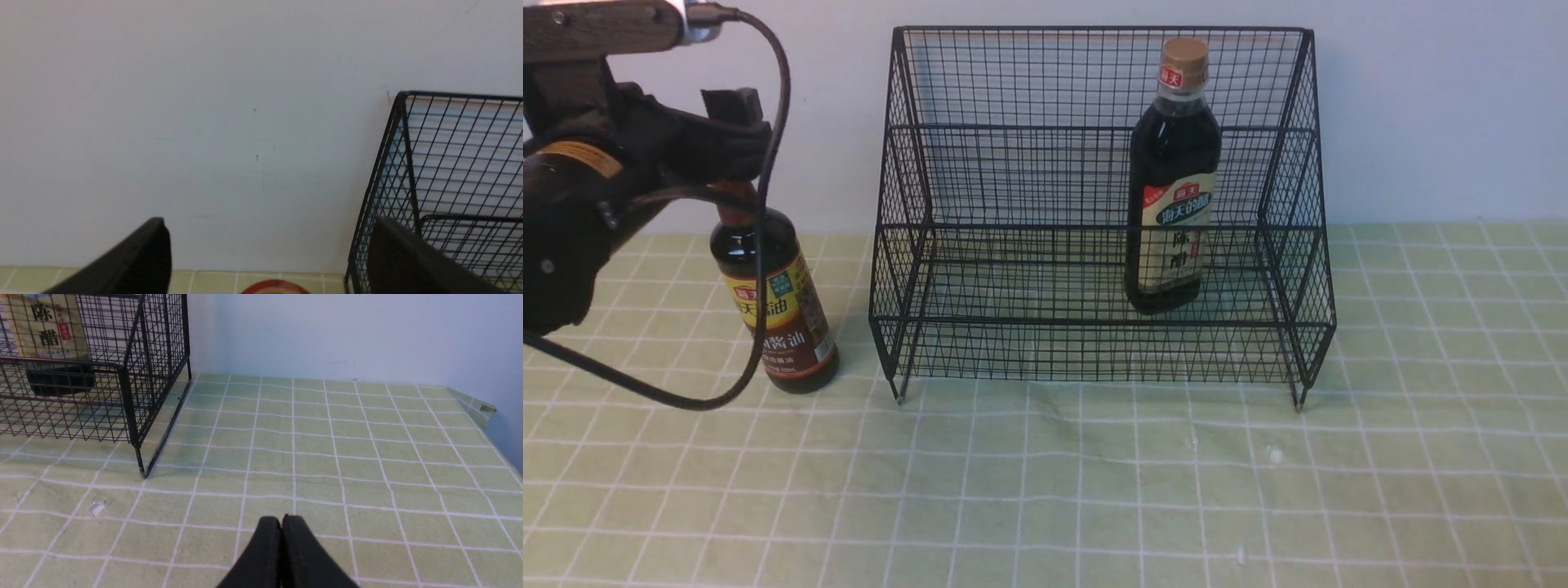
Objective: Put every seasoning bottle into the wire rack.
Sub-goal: Use the left arm to grab the condiment bottle closest to it
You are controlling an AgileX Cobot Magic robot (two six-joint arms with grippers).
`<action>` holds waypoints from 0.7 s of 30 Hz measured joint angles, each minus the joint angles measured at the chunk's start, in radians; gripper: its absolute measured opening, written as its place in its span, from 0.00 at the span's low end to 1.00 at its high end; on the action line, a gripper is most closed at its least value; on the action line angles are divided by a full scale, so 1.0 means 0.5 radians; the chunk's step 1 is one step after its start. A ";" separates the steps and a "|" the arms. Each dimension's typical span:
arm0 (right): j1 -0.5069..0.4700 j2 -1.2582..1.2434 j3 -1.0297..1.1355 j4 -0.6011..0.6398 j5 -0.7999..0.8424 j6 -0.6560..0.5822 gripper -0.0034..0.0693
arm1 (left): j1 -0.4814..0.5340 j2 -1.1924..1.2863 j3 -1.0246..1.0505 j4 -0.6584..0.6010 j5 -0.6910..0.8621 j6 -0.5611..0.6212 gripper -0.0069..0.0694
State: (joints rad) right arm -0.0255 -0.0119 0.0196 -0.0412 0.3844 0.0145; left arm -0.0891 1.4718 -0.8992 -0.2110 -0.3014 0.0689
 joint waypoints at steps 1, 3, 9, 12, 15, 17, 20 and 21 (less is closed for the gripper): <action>0.000 0.000 0.000 0.000 0.000 0.000 0.03 | 0.000 0.040 -0.005 0.000 -0.008 0.000 0.85; 0.000 0.000 0.000 0.000 0.000 0.000 0.03 | 0.000 0.092 -0.005 0.000 -0.016 0.000 0.85; 0.000 0.000 0.000 0.000 0.000 0.000 0.03 | 0.000 0.222 -0.005 0.000 -0.025 0.000 0.85; 0.000 0.000 0.000 0.000 0.000 0.000 0.03 | 0.000 0.257 -0.007 0.000 -0.027 0.000 0.78; 0.000 0.000 0.000 0.000 0.000 0.000 0.03 | 0.000 0.278 -0.009 0.000 -0.028 0.002 0.58; 0.000 0.000 0.000 0.000 0.000 0.000 0.03 | 0.000 0.275 -0.011 0.007 -0.017 0.004 0.42; 0.000 0.000 0.000 0.000 0.000 0.000 0.03 | 0.000 0.234 -0.011 0.060 0.068 0.037 0.43; 0.000 0.000 0.000 0.000 0.000 0.000 0.03 | 0.000 0.218 -0.011 0.071 0.099 0.044 0.43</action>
State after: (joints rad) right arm -0.0255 -0.0119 0.0196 -0.0412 0.3844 0.0145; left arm -0.0891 1.5809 -0.9048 -0.1756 -0.2521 0.0908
